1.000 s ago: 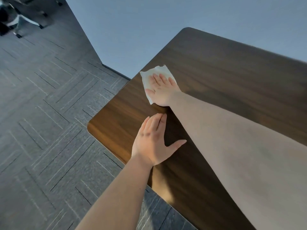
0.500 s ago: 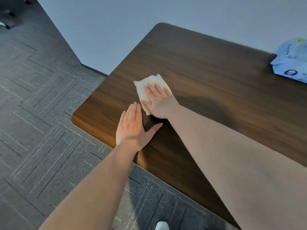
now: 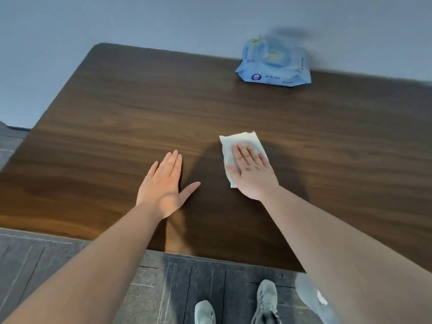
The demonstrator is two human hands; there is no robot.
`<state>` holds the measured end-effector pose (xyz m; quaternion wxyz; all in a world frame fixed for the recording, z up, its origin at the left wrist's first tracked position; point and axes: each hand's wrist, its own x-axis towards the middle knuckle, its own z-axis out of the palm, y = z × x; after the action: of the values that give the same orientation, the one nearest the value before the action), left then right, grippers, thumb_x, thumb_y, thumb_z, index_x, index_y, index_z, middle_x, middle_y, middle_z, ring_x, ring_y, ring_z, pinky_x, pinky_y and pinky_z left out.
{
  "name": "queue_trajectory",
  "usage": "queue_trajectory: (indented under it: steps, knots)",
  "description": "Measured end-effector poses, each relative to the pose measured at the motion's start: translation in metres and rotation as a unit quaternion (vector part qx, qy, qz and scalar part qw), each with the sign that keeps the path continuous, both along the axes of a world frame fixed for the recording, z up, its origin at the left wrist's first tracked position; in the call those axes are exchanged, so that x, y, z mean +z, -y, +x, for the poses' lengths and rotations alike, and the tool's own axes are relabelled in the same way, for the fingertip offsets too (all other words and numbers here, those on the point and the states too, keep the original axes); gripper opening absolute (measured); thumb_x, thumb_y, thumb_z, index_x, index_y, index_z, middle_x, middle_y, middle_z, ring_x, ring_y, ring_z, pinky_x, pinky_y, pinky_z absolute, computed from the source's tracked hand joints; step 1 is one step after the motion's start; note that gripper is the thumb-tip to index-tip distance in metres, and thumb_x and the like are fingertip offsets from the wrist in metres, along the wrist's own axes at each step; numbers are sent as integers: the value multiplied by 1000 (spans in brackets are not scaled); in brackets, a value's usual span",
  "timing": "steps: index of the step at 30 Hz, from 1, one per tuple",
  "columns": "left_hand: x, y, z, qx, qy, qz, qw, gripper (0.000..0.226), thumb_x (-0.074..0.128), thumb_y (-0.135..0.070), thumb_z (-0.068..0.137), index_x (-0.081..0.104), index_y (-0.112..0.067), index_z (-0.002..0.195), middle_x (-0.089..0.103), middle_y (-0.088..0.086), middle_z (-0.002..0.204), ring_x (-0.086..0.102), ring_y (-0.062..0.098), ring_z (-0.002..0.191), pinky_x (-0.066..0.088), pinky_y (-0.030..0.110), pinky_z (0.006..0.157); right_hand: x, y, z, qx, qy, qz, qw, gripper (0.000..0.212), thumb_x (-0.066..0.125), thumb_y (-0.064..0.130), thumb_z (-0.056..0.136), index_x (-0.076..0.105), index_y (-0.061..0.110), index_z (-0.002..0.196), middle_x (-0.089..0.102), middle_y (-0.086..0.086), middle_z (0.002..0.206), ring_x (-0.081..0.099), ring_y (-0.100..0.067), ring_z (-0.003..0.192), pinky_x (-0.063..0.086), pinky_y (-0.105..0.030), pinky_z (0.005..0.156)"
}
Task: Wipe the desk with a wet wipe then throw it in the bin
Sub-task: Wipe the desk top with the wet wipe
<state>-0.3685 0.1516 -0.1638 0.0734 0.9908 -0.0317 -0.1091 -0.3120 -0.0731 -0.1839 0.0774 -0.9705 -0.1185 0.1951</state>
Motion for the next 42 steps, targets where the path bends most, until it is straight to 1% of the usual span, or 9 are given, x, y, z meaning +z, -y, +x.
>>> queue_trajectory:
  steps: [4,9,16,20,24,29,33,37,42]
  knots:
    - [5,75,26,-81,9,-12,997,88,18,-70,84,2,-13,150,-1,-2,159,-6,10,145,0,33,118,3,101,-15,-85,-1,-13,996,58,5,52,97,-15,29,147,-18,11,157,-18,-9,144,-15,-31,113]
    - [8,178,42,-177,9,-26,984,86,20,-69,86,1,-14,150,-2,-2,159,-7,10,145,0,31,118,6,222,-42,-193,-3,-25,981,58,7,51,98,-11,30,149,-15,11,158,-15,-8,144,-12,-32,116]
    - [4,311,47,-278,9,-23,960,94,8,-75,77,-4,-15,149,-7,-4,159,-10,8,144,-1,31,118,6,363,-75,-312,-8,-43,949,59,6,51,97,-10,28,149,-14,10,158,-14,-9,145,-9,-34,117]
    - [-5,361,49,-309,-8,1,951,94,10,-76,79,-8,-17,149,-11,-4,158,-12,10,144,-1,34,119,6,424,-87,-351,-11,-53,935,60,5,51,97,-10,25,149,-14,8,159,-13,-10,145,-8,-36,118]
    - [-15,376,50,-311,-24,46,949,92,4,-78,80,-14,-18,147,-19,-5,156,-18,9,142,-6,35,118,6,462,-96,-365,-16,-59,929,60,5,51,97,-8,24,150,-12,5,160,-11,-13,146,-6,-38,118]
    - [-13,374,50,-304,-27,43,951,92,5,-78,80,-12,-19,148,-18,-5,156,-18,9,142,-7,34,117,9,464,-99,-360,-19,-61,931,59,5,48,98,-10,22,149,-14,3,159,-13,-14,146,-8,-38,117]
    - [-3,349,46,-261,-26,8,965,89,11,-74,82,-8,-18,149,-14,-5,157,-15,9,143,-4,33,117,13,431,-95,-321,-27,-59,945,59,4,47,98,-12,22,149,-17,4,159,-16,-13,145,-11,-36,117]
    - [1,279,33,-205,-28,6,978,88,11,-72,82,-8,-17,149,-13,-5,157,-15,8,142,-3,33,117,14,360,-76,-243,-32,-51,968,59,3,49,98,-16,24,148,-20,6,158,-20,-11,144,-13,-35,116]
    - [2,143,3,-73,-43,30,996,93,3,-74,76,-7,-15,149,-11,-3,158,-12,10,143,-1,34,118,14,229,-38,-111,-15,-27,993,59,5,49,98,-16,25,147,-18,6,158,-20,-12,144,-14,-35,115]
